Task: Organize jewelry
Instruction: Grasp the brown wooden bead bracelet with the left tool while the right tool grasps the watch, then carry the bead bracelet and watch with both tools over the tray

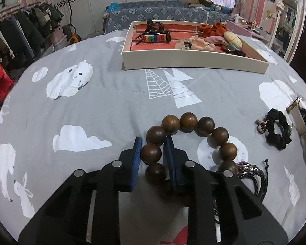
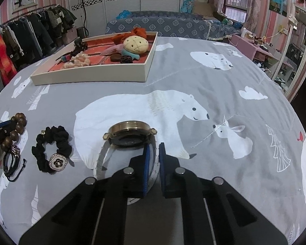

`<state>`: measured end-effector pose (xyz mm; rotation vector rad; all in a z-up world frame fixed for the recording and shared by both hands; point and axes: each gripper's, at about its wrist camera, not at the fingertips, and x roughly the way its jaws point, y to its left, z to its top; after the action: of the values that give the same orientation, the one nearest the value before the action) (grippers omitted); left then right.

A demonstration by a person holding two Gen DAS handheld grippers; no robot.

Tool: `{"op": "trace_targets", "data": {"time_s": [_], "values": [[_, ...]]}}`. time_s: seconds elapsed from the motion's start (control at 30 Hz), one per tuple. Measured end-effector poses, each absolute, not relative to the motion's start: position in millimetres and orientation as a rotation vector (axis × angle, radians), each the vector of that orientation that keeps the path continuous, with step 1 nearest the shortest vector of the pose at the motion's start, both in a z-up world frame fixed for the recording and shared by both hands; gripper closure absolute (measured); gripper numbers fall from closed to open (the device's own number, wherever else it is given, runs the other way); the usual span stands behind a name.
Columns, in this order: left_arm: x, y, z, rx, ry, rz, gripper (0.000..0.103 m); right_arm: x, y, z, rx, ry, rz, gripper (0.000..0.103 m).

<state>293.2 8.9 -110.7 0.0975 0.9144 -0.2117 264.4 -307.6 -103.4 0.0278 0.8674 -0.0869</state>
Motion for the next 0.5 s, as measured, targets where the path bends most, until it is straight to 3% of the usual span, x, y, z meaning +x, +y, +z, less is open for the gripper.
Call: {"op": "trace_targets", "data": {"time_s": [0.5], "values": [[289.7,15.2,-88.5,0.049,0.813,-0.214,0.085,261.8,-305.5,-82.4,0.053,0.754,-0.062,0.097]]}}
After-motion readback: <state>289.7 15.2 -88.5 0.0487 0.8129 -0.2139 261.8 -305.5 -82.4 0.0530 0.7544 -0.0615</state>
